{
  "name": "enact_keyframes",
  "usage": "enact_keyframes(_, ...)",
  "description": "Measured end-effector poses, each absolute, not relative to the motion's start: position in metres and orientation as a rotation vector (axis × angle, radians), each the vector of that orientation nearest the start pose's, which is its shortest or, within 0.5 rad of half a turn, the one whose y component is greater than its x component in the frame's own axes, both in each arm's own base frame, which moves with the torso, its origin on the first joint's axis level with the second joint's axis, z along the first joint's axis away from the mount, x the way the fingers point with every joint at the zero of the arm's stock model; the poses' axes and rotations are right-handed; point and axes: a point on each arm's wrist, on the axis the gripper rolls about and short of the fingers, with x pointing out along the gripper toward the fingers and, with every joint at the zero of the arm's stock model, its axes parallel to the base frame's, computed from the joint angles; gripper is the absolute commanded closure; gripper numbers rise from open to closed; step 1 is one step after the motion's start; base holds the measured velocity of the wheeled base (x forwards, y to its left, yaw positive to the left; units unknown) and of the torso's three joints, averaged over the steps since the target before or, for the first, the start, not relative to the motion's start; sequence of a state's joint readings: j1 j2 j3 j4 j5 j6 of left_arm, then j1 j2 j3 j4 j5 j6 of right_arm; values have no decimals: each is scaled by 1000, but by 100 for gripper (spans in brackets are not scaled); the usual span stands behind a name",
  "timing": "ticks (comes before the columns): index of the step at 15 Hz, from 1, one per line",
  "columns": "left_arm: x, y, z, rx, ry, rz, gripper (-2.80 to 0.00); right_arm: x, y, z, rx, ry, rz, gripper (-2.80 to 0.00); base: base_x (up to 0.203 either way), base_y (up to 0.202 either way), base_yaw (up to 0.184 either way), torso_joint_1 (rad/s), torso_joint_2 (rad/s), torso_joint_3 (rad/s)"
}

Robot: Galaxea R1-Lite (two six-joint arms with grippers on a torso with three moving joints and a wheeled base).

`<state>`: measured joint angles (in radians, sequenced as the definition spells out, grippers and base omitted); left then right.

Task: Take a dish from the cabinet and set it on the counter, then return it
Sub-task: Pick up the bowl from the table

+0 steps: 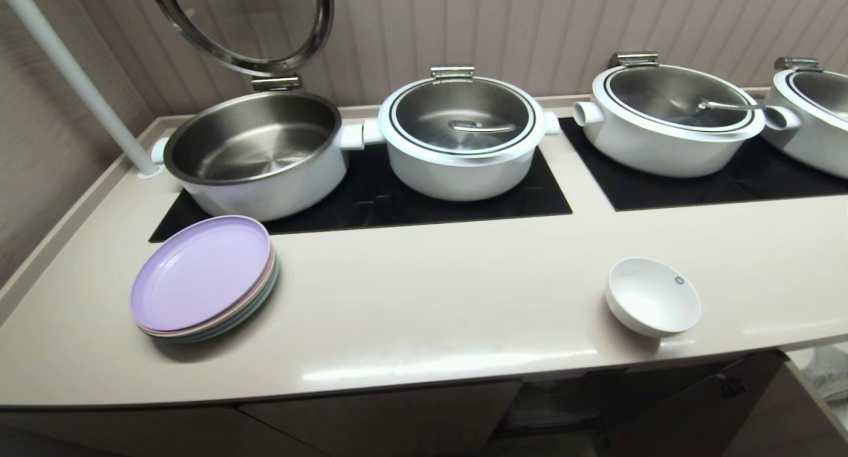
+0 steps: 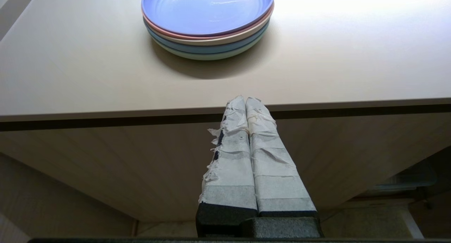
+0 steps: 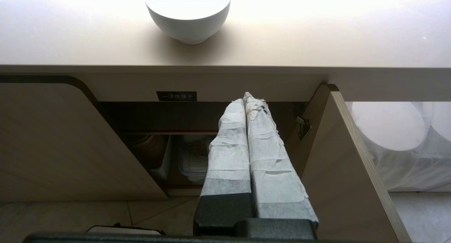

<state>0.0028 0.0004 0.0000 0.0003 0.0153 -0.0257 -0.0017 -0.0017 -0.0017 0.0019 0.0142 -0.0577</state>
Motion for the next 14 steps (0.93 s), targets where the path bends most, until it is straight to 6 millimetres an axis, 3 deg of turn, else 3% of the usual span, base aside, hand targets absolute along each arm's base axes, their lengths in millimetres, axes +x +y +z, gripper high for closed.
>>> enact_keyframes(14, -23, 0, 75, -26, 0, 18, 0, -23, 0, 76, -71, 0, 10, 0, 0, 0, 0, 0, 0, 0)
